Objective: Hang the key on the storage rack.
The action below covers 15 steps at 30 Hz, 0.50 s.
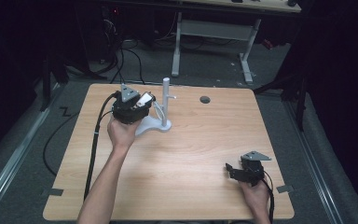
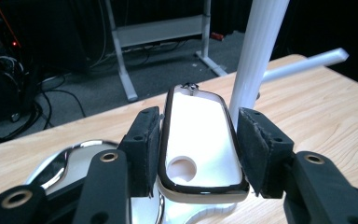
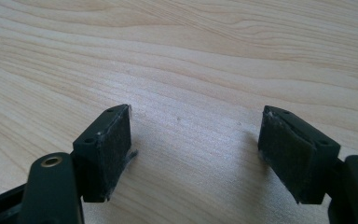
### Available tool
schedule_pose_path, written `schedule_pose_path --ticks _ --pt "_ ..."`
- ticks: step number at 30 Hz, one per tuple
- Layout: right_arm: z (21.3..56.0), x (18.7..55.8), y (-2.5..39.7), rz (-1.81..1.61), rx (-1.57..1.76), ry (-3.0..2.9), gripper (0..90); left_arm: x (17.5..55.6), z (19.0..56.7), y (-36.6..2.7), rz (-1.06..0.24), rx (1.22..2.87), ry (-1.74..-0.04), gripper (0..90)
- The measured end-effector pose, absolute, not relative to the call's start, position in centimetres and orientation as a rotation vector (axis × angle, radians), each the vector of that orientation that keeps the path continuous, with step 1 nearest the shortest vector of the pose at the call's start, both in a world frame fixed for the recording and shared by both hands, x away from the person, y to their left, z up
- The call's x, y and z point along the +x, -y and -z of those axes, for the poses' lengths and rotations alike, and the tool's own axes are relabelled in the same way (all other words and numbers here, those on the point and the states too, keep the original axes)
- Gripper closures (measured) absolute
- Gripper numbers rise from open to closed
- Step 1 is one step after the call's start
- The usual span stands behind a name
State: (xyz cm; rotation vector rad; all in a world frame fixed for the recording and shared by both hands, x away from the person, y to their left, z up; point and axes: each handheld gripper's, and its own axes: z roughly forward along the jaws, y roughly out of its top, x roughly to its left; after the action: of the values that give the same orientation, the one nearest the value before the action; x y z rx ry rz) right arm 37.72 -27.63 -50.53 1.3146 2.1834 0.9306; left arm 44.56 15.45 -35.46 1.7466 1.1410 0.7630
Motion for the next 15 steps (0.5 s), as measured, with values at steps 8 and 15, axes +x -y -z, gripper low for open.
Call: schedule_pose_path --ticks 8,15 --pt "50.5 37.7 27.6 -0.93 1.314 -2.183 25.6 44.0 36.5 -16.1 -0.778 1.767 -1.154 50.9" --pt "50.5 37.7 27.6 -0.93 1.314 -2.183 25.6 43.4 37.6 -16.4 -0.772 1.776 -1.168 50.9"
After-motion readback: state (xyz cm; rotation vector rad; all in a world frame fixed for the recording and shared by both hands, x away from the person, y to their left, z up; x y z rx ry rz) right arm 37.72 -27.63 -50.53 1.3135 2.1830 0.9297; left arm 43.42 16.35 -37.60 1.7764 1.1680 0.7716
